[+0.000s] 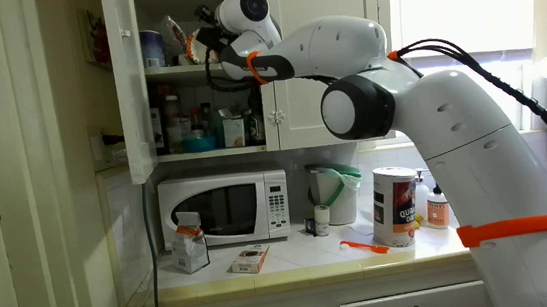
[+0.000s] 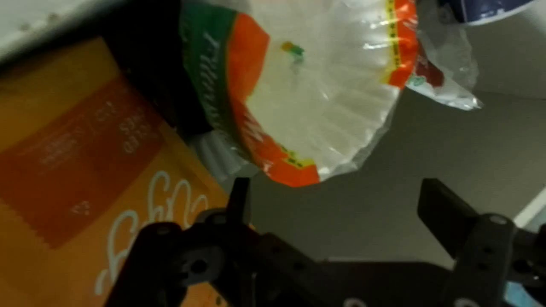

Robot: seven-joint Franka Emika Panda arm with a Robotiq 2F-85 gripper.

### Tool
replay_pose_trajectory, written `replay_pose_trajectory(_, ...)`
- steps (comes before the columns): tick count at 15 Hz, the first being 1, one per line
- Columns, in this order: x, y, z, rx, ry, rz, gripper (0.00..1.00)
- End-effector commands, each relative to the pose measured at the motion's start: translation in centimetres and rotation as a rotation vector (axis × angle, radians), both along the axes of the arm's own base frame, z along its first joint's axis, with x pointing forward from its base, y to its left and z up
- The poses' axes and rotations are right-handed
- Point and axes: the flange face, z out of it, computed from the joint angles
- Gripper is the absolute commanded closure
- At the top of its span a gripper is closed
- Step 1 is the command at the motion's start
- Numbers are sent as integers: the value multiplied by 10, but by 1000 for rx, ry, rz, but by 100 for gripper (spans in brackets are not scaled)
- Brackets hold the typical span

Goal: Put the white paper bowls in the open cabinet.

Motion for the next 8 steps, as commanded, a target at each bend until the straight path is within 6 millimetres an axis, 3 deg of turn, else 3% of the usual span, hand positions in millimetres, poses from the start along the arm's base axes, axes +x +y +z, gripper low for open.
replay_pose_trajectory(1, -10, 14, 6, -76, -169, 65, 1)
replay_pose_trajectory(2, -15, 18, 6, -106, -209, 92, 25)
replay_pose_trajectory(4, -22, 23, 4, -148, -284, 142, 30)
replay_pose_trajectory(8, -17, 22, 2, -174, -245, 109, 63)
